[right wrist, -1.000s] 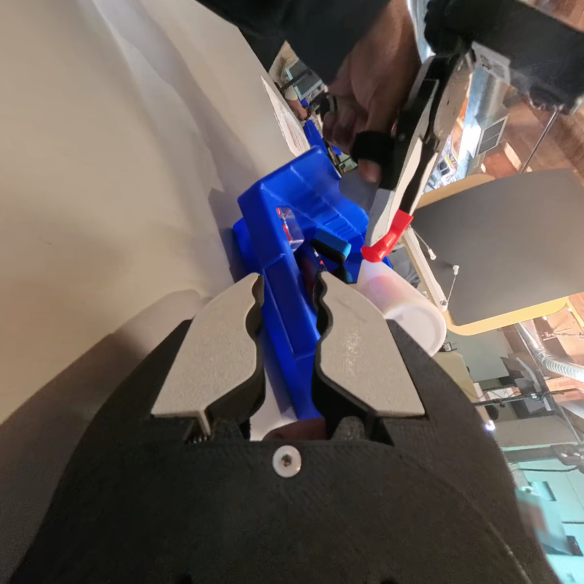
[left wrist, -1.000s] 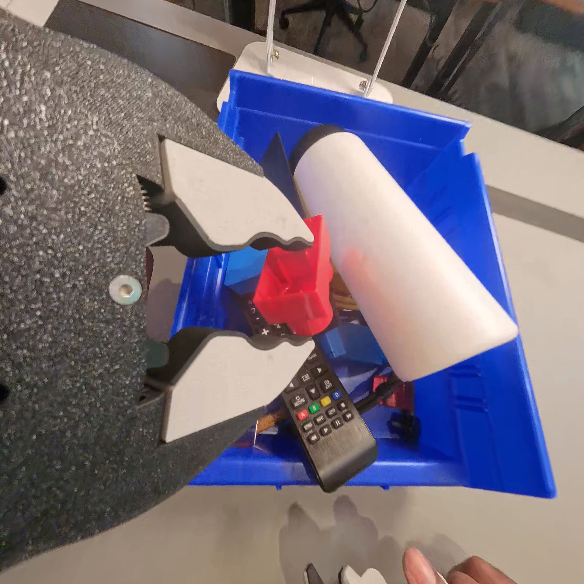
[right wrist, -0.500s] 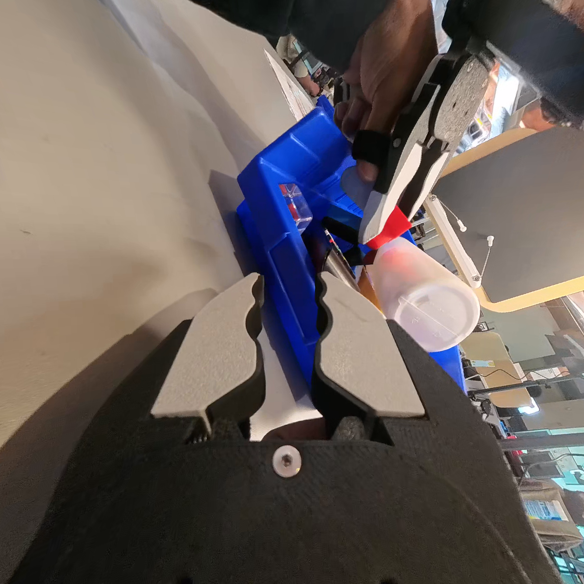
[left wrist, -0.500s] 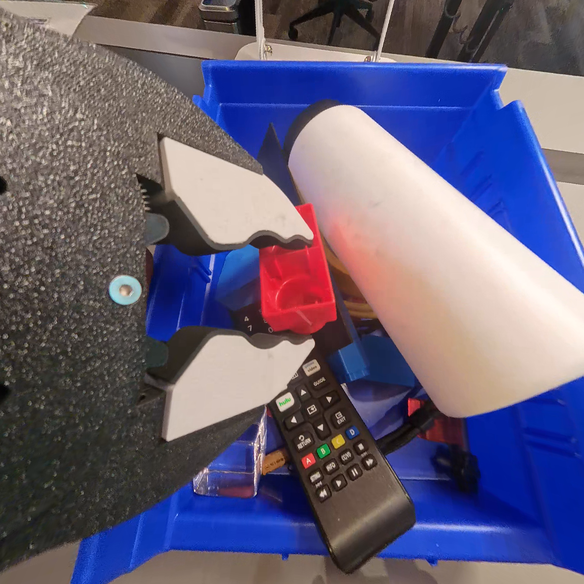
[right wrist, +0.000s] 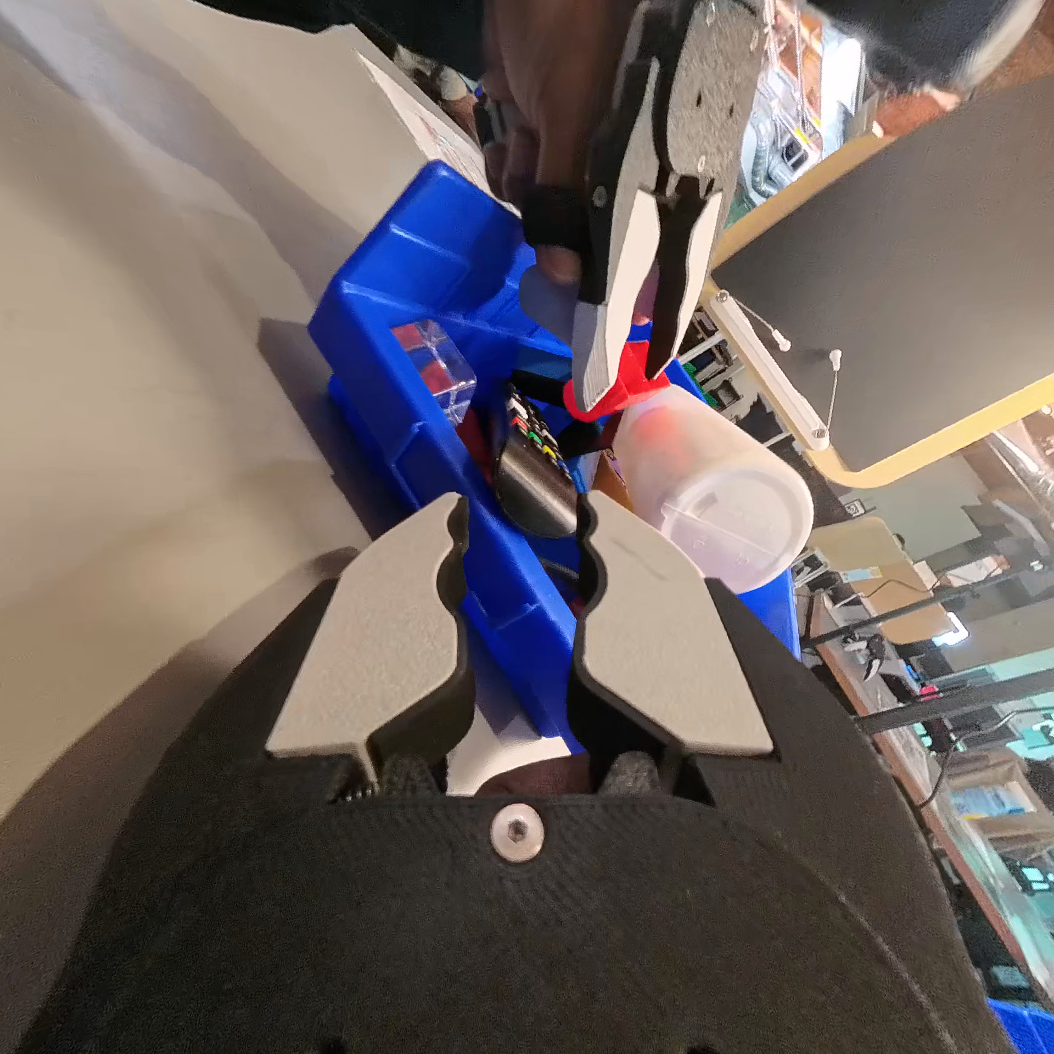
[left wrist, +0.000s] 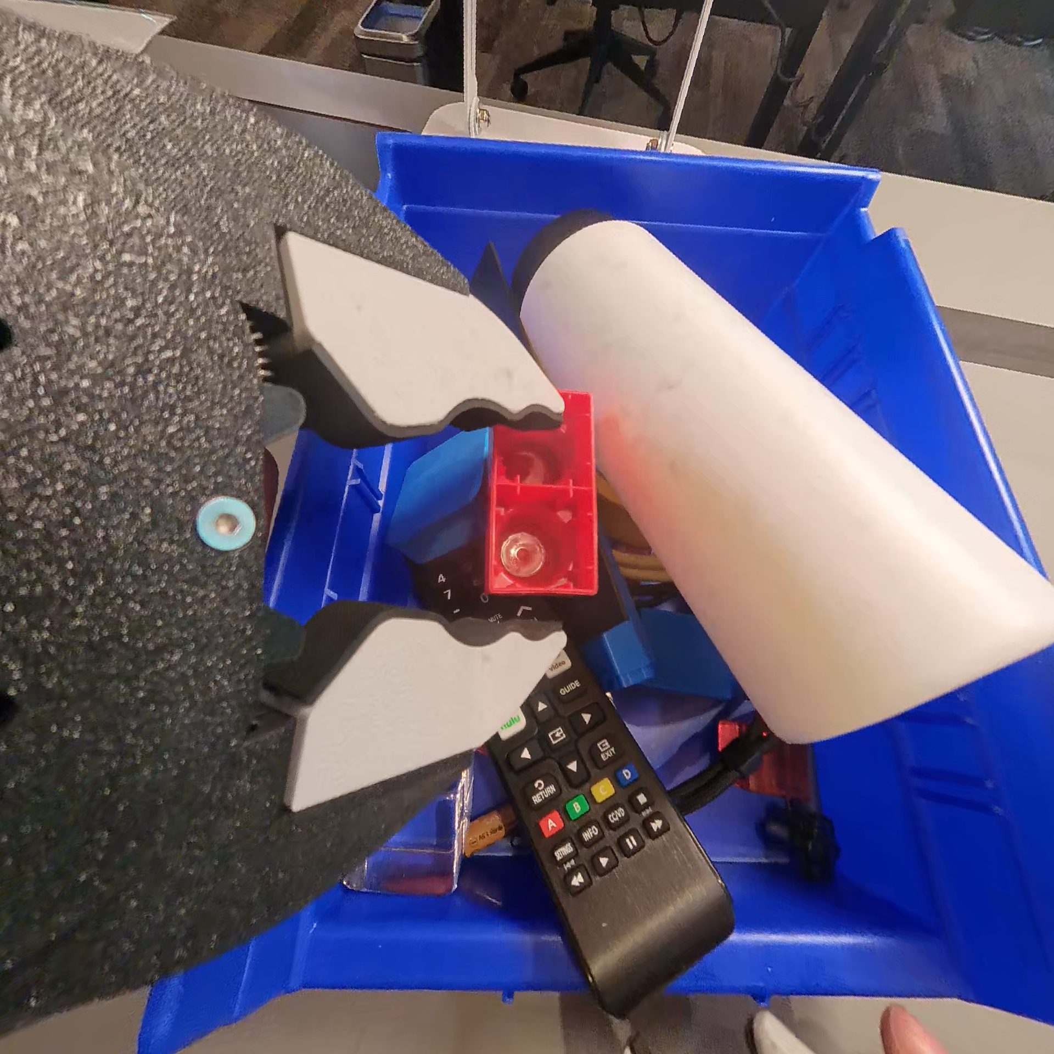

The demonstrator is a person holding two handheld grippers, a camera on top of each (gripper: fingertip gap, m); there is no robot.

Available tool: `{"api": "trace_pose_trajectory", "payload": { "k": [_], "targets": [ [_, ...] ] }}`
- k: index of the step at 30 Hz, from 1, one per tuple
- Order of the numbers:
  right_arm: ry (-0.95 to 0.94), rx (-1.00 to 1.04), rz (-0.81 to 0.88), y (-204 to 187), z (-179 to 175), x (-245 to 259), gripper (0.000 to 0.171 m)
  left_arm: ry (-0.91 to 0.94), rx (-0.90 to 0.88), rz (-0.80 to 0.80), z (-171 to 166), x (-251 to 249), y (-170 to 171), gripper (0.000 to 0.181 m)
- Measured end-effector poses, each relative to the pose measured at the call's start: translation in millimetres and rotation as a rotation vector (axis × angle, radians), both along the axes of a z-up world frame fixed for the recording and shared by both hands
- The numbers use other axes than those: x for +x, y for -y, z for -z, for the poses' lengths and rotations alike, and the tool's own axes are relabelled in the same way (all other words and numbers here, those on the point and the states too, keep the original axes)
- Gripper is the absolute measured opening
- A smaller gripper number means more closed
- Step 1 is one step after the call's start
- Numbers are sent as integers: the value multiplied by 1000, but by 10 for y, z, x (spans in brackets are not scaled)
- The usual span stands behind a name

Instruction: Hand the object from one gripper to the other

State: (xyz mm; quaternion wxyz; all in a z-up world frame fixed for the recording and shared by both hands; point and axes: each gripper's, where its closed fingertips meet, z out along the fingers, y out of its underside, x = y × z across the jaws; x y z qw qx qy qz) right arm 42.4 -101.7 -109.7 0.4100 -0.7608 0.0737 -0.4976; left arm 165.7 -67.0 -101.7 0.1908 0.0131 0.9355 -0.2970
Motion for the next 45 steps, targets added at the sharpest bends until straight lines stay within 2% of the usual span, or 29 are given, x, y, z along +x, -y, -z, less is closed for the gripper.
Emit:
{"api": "trace_pose_trajectory", "payload": {
  "k": [5,16,22,34,38,45],
  "targets": [
    [-22,7,53,49,13,99,40,16,-6,-4,-48,-5,-21,65],
    [-22,36,137,143,-52,168,38,60,-23,5,-199,-65,-35,66],
    [-24,29,162,232,-67,178,37,83,-25,61,-258,-192,27,65],
    [-3,49,169,474,-173,104,31,-8,-67,198,-424,-725,474,55],
    [4,47,156,555,-176,37,31,-18,35,301,-387,-898,743,50],
    [41,19,168,770,-204,-61,28,34,302,391,47,-889,1051,41]
  ]
}}
